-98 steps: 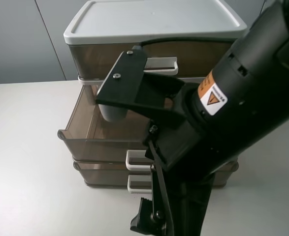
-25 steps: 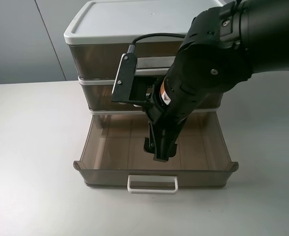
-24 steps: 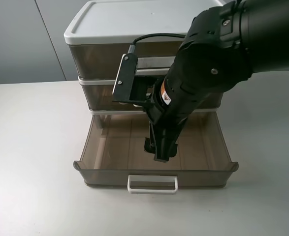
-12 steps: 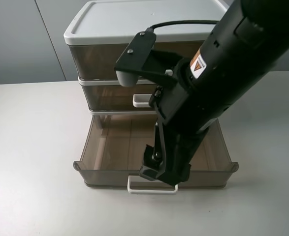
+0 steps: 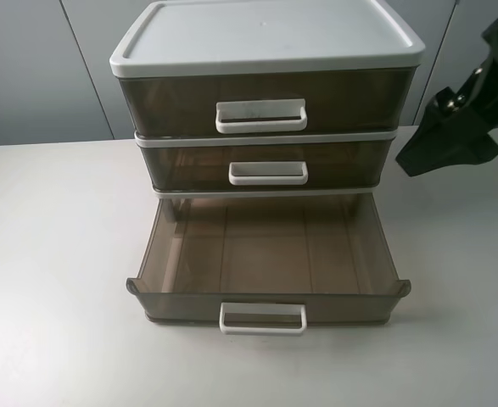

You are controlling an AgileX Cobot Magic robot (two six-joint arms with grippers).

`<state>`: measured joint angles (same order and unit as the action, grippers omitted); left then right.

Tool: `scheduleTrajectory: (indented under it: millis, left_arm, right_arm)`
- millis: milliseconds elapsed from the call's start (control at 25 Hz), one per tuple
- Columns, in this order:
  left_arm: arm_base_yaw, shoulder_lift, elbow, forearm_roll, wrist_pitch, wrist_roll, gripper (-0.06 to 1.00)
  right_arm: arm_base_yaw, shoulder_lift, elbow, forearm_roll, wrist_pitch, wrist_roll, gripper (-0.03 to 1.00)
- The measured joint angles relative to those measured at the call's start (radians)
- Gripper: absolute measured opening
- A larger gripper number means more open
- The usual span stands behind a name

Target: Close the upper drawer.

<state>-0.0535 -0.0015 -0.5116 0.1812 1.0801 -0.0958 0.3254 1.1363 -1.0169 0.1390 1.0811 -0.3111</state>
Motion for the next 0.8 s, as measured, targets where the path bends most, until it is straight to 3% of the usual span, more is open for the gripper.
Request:
scheduleTrajectory:
  millis: [120,360,520,800]
  left_arm:
    - [0.000,0.000,0.000,0.000,0.000,0.000,0.74]
    - [0.000,0.000,0.000,0.000,0.000,0.000,0.74]
    - [0.000,0.000,0.000,0.000,0.000,0.000,0.74]
    - [0.000,0.000,0.000,0.000,0.000,0.000,0.74]
  right_arm:
    - [-0.119,-0.039,0.000,-0.028,0.027,0.045,0.66]
    - [-0.254,-0.077,0.000,-0.241,0.091,0.269,0.66]
    - [-0.269,-0.138,0.021,-0.283,0.112,0.303,0.66]
    - [-0.269,-0.342,0.165,-0.268,0.105,0.304,0.66]
